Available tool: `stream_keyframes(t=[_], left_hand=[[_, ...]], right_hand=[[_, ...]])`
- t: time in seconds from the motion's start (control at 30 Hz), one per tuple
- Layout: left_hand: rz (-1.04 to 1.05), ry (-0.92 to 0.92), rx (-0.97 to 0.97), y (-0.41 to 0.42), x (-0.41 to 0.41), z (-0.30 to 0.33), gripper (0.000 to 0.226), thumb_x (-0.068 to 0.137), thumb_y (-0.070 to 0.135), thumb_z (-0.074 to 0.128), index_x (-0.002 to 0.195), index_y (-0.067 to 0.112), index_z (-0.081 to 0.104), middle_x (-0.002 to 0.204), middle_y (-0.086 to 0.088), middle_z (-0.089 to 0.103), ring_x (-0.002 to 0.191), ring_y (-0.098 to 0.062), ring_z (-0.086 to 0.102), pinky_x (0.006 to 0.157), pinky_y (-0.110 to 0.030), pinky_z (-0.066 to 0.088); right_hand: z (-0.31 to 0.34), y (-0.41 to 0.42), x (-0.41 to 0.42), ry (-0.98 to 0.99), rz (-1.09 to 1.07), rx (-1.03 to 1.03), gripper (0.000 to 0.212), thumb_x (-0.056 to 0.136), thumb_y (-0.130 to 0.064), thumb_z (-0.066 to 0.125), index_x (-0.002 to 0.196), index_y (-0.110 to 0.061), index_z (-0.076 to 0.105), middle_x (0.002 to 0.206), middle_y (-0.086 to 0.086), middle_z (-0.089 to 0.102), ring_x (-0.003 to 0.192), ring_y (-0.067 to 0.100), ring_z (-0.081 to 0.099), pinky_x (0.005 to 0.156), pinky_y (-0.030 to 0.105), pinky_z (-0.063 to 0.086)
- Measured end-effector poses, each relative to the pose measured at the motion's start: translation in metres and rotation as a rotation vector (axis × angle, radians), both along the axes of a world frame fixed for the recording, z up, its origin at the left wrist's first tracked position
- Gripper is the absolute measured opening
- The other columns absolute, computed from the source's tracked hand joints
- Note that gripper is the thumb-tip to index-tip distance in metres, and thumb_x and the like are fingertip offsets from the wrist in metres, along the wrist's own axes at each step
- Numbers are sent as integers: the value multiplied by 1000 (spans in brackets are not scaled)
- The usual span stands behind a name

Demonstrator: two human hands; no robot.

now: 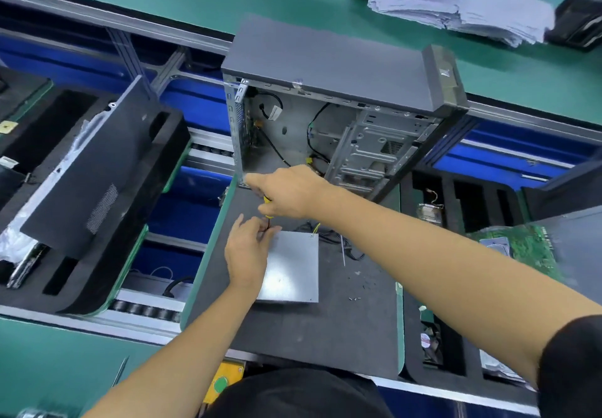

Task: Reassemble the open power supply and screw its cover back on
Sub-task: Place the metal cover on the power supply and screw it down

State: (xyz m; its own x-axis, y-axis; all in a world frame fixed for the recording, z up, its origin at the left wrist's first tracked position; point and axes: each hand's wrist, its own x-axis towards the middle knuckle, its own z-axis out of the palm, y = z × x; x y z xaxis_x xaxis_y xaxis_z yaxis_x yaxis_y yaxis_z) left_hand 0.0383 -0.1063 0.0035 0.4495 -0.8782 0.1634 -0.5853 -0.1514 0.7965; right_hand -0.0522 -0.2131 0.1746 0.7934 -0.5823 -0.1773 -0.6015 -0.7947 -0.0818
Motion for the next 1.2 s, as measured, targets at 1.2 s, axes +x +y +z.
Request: stream_keyframes(t=[1.2], left_hand=[[-697, -75, 337, -37, -130, 42, 10, 92, 11, 74, 93, 14, 64, 88, 0, 69, 83, -18, 64, 77, -30, 48]], right_hand=[[-34, 30, -266, -442, -630, 221, 17, 83, -36, 53, 82, -30, 38, 62, -1, 58, 65, 22, 53, 54, 32, 30]])
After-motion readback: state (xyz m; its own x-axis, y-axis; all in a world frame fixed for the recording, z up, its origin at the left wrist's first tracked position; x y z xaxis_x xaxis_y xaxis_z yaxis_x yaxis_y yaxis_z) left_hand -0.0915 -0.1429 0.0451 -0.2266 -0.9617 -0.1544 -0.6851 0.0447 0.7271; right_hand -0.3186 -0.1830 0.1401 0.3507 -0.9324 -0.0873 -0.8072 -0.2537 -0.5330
